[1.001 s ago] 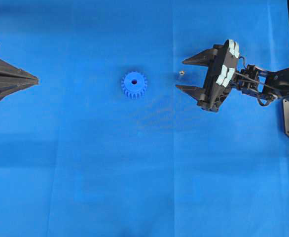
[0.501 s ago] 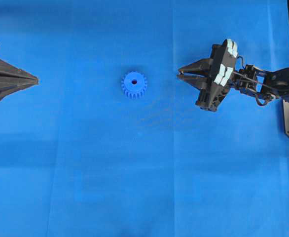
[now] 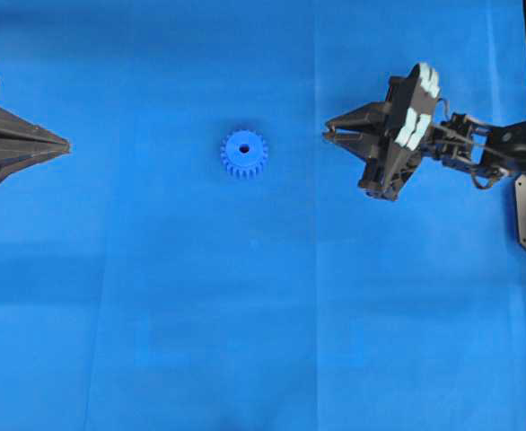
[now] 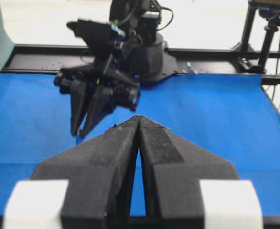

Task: Insert the shaft placed at a random location into the center hole of the small gear at another random location.
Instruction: 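Lift the held shaft with the right gripper, then carry the shaft left over the blue gear's center hole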

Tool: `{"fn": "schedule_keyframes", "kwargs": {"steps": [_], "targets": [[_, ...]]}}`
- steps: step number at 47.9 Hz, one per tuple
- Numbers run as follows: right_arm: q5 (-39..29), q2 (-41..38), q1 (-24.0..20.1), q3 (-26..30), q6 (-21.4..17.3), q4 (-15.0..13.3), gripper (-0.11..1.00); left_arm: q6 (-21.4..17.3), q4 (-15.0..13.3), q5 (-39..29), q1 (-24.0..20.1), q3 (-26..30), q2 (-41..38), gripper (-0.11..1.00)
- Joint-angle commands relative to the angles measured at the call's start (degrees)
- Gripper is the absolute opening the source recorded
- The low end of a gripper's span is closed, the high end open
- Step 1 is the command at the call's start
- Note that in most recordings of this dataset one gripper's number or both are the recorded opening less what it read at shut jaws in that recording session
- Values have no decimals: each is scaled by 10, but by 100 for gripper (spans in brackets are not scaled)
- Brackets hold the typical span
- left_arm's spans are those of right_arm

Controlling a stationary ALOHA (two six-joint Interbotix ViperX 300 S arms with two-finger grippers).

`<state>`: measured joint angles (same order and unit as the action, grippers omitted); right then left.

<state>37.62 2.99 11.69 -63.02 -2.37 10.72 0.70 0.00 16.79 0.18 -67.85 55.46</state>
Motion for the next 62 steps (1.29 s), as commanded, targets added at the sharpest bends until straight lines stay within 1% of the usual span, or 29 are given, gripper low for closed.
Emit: {"fn": "schedule_keyframes", "kwargs": {"steps": [1,6,10,21,27,33,52,62], "targets": [[-39,53,0,11,1,1,3,1,1,4,1,5,-2,0],[-70,84,0,13,2,0,3,1,1,4,1,5,-2,0],[-80,92,1,14,2,-1,3,2,1,4,1,5,-2,0],[-82,89,0,18,3,-1,3,3,1,4,1,5,-3,0],[-82,76,-5,35,2,-1,3,3,1,4,1,5,-3,0],[-85,53,-15,65,3,-3,3,3,1,4,1,5,-3,0],[-137,-39,-29,200,6,-15,3,4,1,4,1,5,-2,0],[-159,-67,-33,247,6,-18,3,4,1,3,1,5,-3,0]]}}
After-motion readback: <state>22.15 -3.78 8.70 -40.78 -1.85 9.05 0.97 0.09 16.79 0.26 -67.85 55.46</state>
